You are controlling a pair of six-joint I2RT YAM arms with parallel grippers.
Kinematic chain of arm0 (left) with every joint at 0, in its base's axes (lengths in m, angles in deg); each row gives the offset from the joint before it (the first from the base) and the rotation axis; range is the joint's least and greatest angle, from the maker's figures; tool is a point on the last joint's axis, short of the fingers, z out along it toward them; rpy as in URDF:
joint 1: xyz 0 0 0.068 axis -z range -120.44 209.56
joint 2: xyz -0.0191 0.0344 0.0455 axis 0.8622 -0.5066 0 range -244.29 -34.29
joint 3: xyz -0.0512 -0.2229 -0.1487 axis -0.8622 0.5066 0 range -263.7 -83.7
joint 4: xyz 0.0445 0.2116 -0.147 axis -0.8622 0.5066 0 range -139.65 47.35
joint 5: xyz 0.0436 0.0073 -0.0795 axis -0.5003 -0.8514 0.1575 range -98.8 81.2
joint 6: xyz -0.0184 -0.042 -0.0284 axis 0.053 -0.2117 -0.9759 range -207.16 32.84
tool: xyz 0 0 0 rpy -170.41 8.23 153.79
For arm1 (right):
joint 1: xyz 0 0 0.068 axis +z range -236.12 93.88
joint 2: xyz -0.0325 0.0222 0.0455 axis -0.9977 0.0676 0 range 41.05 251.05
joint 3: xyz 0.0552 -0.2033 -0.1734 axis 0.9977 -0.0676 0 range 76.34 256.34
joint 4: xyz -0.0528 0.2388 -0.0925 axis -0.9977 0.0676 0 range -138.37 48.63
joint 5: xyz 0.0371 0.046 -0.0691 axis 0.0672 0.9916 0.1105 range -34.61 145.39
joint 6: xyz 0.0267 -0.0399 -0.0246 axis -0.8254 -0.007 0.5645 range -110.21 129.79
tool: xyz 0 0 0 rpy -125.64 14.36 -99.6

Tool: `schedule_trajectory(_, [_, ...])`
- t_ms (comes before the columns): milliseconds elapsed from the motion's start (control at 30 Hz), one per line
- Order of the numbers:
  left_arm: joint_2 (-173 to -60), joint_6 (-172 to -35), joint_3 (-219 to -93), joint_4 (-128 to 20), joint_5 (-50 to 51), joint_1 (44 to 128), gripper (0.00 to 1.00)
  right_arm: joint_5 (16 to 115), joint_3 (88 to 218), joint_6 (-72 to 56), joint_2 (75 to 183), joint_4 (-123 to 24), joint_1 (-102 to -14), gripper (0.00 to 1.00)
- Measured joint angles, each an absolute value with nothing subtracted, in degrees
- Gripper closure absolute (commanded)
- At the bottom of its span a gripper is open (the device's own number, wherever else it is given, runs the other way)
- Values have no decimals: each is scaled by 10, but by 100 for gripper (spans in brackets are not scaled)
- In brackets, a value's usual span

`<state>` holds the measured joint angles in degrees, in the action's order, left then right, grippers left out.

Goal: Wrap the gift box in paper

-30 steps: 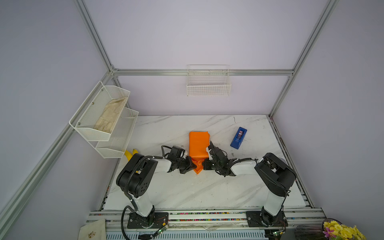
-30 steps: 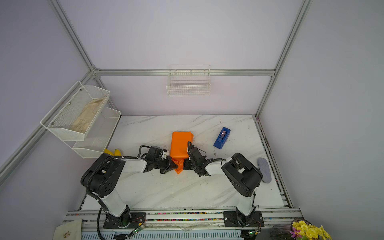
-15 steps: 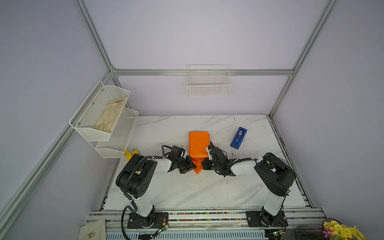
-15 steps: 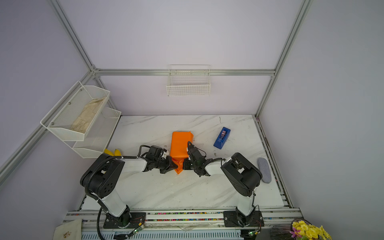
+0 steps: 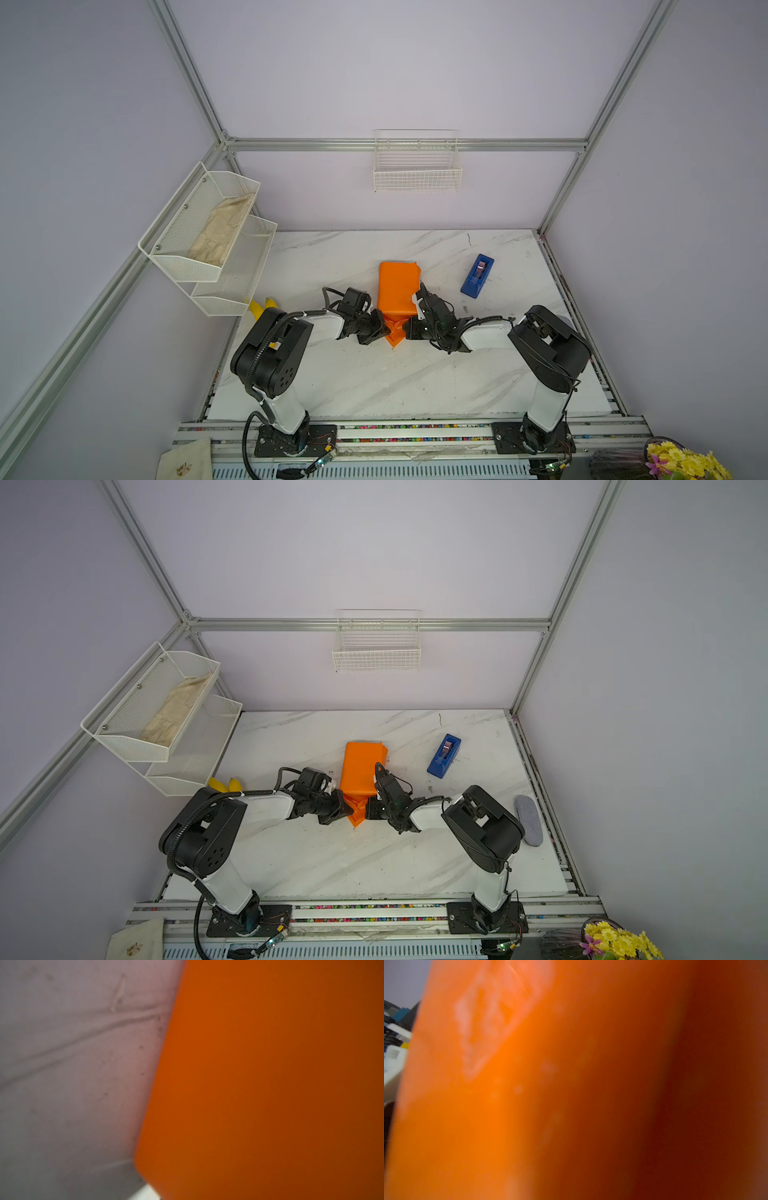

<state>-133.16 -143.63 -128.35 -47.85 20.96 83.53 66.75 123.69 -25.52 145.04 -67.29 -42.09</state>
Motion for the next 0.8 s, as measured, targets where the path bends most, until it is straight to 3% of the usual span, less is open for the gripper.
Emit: schedule_trajectory(800, [-1350,-1466,-1284,-524,203,836,94,684,1231,-254,1453,-692,-421,100])
